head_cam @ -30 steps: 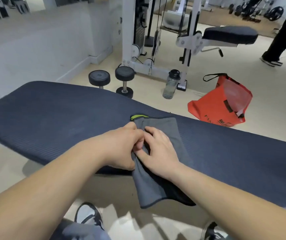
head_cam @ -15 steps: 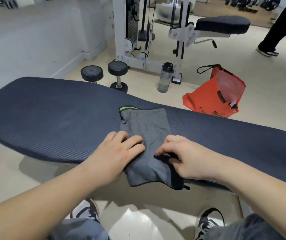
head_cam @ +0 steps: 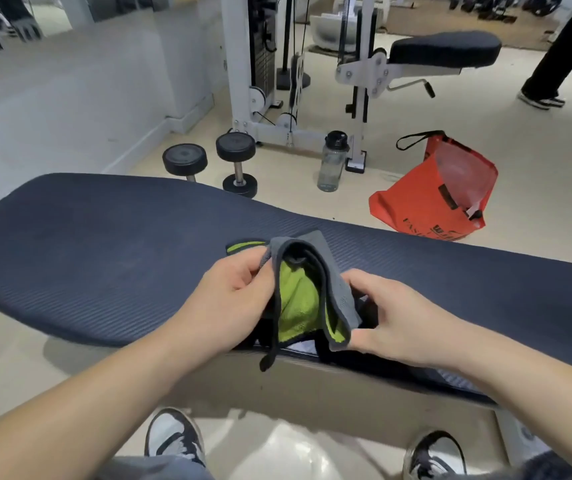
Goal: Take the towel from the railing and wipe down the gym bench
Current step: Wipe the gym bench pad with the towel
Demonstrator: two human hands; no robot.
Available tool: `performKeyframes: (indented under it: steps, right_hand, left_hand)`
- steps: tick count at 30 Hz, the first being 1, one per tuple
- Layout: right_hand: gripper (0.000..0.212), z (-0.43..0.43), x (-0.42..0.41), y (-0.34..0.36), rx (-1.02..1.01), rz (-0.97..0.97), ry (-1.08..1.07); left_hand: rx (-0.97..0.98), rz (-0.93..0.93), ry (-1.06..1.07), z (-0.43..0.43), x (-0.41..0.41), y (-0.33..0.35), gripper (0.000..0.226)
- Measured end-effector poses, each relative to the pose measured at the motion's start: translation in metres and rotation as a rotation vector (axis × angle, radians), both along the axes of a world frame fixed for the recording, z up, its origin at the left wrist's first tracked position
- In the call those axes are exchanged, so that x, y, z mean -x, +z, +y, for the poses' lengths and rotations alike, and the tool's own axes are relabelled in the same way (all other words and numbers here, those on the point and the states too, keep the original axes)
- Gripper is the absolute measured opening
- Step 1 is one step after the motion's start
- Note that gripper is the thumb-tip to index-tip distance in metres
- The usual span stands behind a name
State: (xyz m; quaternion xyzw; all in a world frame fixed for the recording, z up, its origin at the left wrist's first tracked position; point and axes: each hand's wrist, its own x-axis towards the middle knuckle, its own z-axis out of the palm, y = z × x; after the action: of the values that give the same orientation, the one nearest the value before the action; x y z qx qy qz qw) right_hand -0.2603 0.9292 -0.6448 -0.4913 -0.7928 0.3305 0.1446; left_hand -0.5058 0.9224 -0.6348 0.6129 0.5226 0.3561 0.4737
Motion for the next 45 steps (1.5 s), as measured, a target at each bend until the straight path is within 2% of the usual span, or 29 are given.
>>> performKeyframes:
  steps: [2,4,6,9,10,13,16,18,21,25,27,30,31,32,35,36,39,41,43,45]
  right_hand:
    - [0.039,-0.001,0.007,-0.001,-0.009,0.100,-0.073]
    - [0.041,-0.001,0.013,-0.003,-0.041,0.130,-0.054]
    - [0.037,-0.004,0.018,-0.005,-0.008,0.137,0.039]
    - [0.021,-0.003,0.019,-0.007,0.115,0.117,0.104]
    - [0.023,-0.002,0.017,-0.005,0.182,0.136,0.099]
    - [0.038,0.001,0.009,0.004,0.381,0.249,0.112]
    - [0.063,-0.004,0.008,0.015,0.395,0.228,0.159]
    - [0.070,-0.010,0.013,0.018,0.362,0.228,0.059]
    - [0.064,-0.017,0.025,0.016,0.232,0.187,-0.106]
    - [0.037,-0.011,0.028,0.020,0.130,0.211,-0.242]
    - [0.058,-0.005,0.027,0.029,0.168,0.237,-0.271]
    - [0.113,0.002,0.038,0.033,0.047,0.090,-0.255]
    - [0.115,0.006,0.044,0.031,-0.024,0.066,-0.274]
    - [0.102,0.012,0.049,0.032,-0.072,0.093,-0.309]
    - [0.035,0.025,0.046,0.047,-0.109,0.311,-0.327]
    - [0.026,0.025,0.043,0.055,-0.113,0.360,-0.284]
    - [0.020,0.021,0.030,0.068,-0.051,0.496,-0.167]
    - [0.020,0.023,0.025,0.068,0.111,0.697,-0.120]
    - [0.033,0.030,0.022,0.064,0.234,0.816,-0.164]
    - [0.028,0.039,0.024,0.064,0.185,0.817,-0.260]
  left_hand:
    - [0.105,-0.083,0.043,-0.003,-0.004,-0.001,0.057]
    - [0.163,-0.134,0.078,-0.005,-0.005,0.002,0.054]
    - [0.155,-0.100,0.037,-0.007,-0.003,0.005,0.042]
    - [0.126,0.001,-0.074,-0.011,0.000,0.010,0.008]
    - [0.130,0.026,-0.090,-0.012,0.000,0.010,0.007]
    - [0.085,0.112,-0.035,-0.011,-0.004,0.011,0.016]
    - [0.115,0.126,0.003,-0.007,-0.009,0.012,0.036]
    - [0.140,0.105,0.014,-0.006,-0.014,0.014,0.041]
    - [0.085,0.103,0.049,-0.008,-0.022,0.021,0.047]
    - [-0.040,0.000,0.109,-0.004,-0.024,0.038,0.036]
    - [-0.130,0.016,0.142,0.005,-0.022,0.047,0.034]
    - [-0.209,0.052,0.187,0.017,-0.027,0.058,0.041]
    - [-0.236,0.039,0.195,0.018,-0.030,0.064,0.042]
    - [-0.272,0.013,0.198,0.019,-0.034,0.070,0.043]
    - [-0.363,-0.085,0.233,0.022,-0.041,0.083,0.043]
    - [-0.380,-0.125,0.248,0.024,-0.041,0.086,0.043]
    - [-0.396,-0.205,0.277,0.032,-0.036,0.093,0.041]
    - [-0.364,-0.207,0.273,0.037,-0.034,0.091,0.037]
    - [-0.320,-0.196,0.250,0.042,-0.033,0.088,0.032]
    - [-0.289,-0.173,0.217,0.048,-0.034,0.089,0.026]
